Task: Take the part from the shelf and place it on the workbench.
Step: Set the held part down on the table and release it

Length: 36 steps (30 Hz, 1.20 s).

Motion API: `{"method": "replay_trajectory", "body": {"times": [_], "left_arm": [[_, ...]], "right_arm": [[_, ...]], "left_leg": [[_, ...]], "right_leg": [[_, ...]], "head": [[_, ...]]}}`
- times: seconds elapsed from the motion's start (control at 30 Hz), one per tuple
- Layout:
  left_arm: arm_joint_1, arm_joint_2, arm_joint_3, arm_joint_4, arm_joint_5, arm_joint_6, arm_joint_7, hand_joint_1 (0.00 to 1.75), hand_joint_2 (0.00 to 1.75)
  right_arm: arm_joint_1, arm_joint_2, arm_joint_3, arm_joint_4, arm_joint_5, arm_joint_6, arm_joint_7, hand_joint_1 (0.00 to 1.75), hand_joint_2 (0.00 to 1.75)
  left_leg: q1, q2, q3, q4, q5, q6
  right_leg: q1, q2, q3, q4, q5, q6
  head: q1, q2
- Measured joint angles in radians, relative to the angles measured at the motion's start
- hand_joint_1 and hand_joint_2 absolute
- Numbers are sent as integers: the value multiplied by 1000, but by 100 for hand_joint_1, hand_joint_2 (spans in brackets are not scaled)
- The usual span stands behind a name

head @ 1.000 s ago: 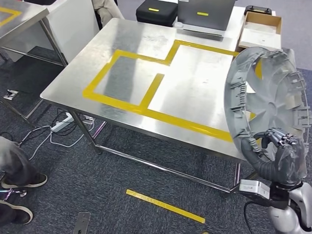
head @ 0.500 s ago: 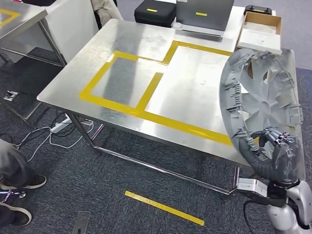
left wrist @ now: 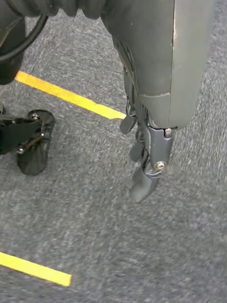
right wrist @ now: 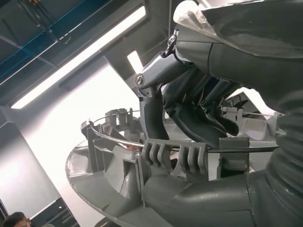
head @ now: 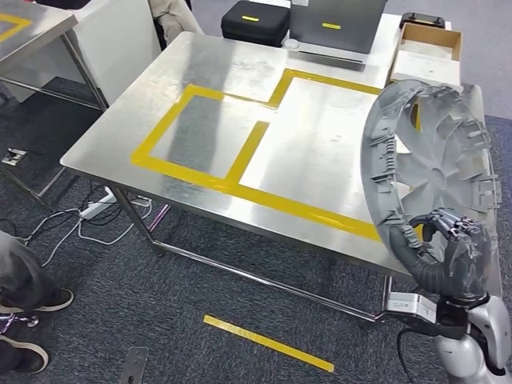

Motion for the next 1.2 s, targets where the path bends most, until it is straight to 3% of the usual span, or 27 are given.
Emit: {"method": "replay_trajectory", "body": {"times": [0.07,0.17,0.2,0.23,0.27,0.3,0.33,0.4,0.43,0.57,0.63,0.7,0.73,0.77,0.8,0.87,0.93,1.03,1.1,1.2], "left_arm": [[-1,0,1,0,0,0,0,0,175],[-5,-1,2,0,-1,0,2,0,175],[-5,-2,2,0,-2,-1,3,0,175],[-4,-2,2,0,-3,-1,4,0,175],[-4,-2,2,0,-5,-2,6,0,175],[-5,-3,2,0,-8,-4,8,0,175],[-5,-3,2,0,-11,-5,11,0,175],[-5,-4,2,0,-18,-7,16,0,175],[-5,-5,2,0,-20,-7,19,0,175],[-7,-7,1,0,-29,-7,28,0,175],[-11,-8,0,0,-40,-11,33,0,175],[-16,-9,-1,0,-52,-19,37,0,175],[-19,-9,-2,0,-57,-22,37,0,175],[-22,-9,-3,0,-61,-24,37,0,175],[-26,-9,-4,0,-64,-26,37,0,175],[-31,-9,-4,-1,-66,-27,37,0,175],[-33,-10,-5,-1,-71,-29,37,0,175],[-33,-10,-21,-1,-110,-46,38,0,175],[-38,-11,-42,-1,-142,-60,40,0,175],[-46,-17,-67,-1,-161,-82,51,0,175]], "right_arm": [[-2,0,0,0,0,0,0,175,175],[-4,0,1,2,0,1,0,175,175],[-4,0,1,4,0,1,0,175,175],[-3,0,2,5,1,1,0,175,175],[-4,0,2,7,1,1,1,175,175],[-4,0,2,8,1,1,1,175,175],[-5,0,2,8,1,1,2,175,175],[-9,0,3,9,2,1,2,175,175],[-12,0,5,10,3,1,2,175,175],[-37,5,17,21,21,17,3,175,175],[-77,14,36,39,51,31,12,175,175],[-135,26,71,76,93,41,25,175,175],[-165,35,91,102,111,42,33,175,175],[-193,43,111,127,125,43,41,175,175],[-217,51,129,150,135,42,47,175,175],[-252,63,154,180,141,40,52,175,175],[-273,70,170,202,144,39,53,175,175],[-312,80,204,244,173,40,64,175,175],[-370,96,239,298,205,40,82,175,175],[-474,133,301,419,258,38,110,175,175]], "left_leg": [[5,1,6,-12,5,11],[6,1,9,-18,8,20],[5,1,9,-18,8,20],[5,1,10,-18,7,20],[5,1,11,-17,7,20],[5,1,14,-17,6,20],[5,0,16,-17,4,18],[1,0,17,-14,0,10],[-1,0,15,-13,0,5],[1,1,8,5,-13,-15],[3,1,-29,95,-66,-25],[5,1,-88,226,-122,-31],[6,1,-107,264,-128,-31],[5,1,-109,265,-115,-30],[5,1,-93,226,-84,-28],[3,1,-33,92,-13,-18],[0,0,4,3,13,-10],[0,0,4,-15,12,0],[4,4,5,-24,18,10],[5,9,4,-26,22,16]], "right_leg": [[-1,-1,-12,23,-20,9],[-1,-1,-94,193,-101,17],[-1,-1,-124,251,-119,18],[-1,-1,-141,279,-119,19],[-1,-1,-142,272,-100,19],[-1,-2,-121,223,-65,18],[-1,-3,-87,148,-25,16],[1,-5,-25,26,17,11],[3,-5,-11,-1,20,7],[2,-2,-7,-10,22,-15],[-1,-3,-6,-12,25,-26],[0,0,-7,-12,25,-30],[0,1,-7,-11,25,-30],[0,3,-6,-11,25,-30],[0,4,-5,-10,25,-30],[2,3,-2,-10,24,-27],[5,2,-5,-9,23,-20],[5,-1,-13,-11,24,-4],[4,-2,-33,20,3,5],[3,-3,-122,203,-78,14]], "head": [[2,0],[4,0],[4,0],[4,0],[5,0],[5,0],[5,0],[4,0],[3,0],[0,0],[-3,0],[-4,0],[-4,0],[-4,0],[-4,0],[-4,0],[-3,0],[-3,0],[0,0],[3,0]]}}
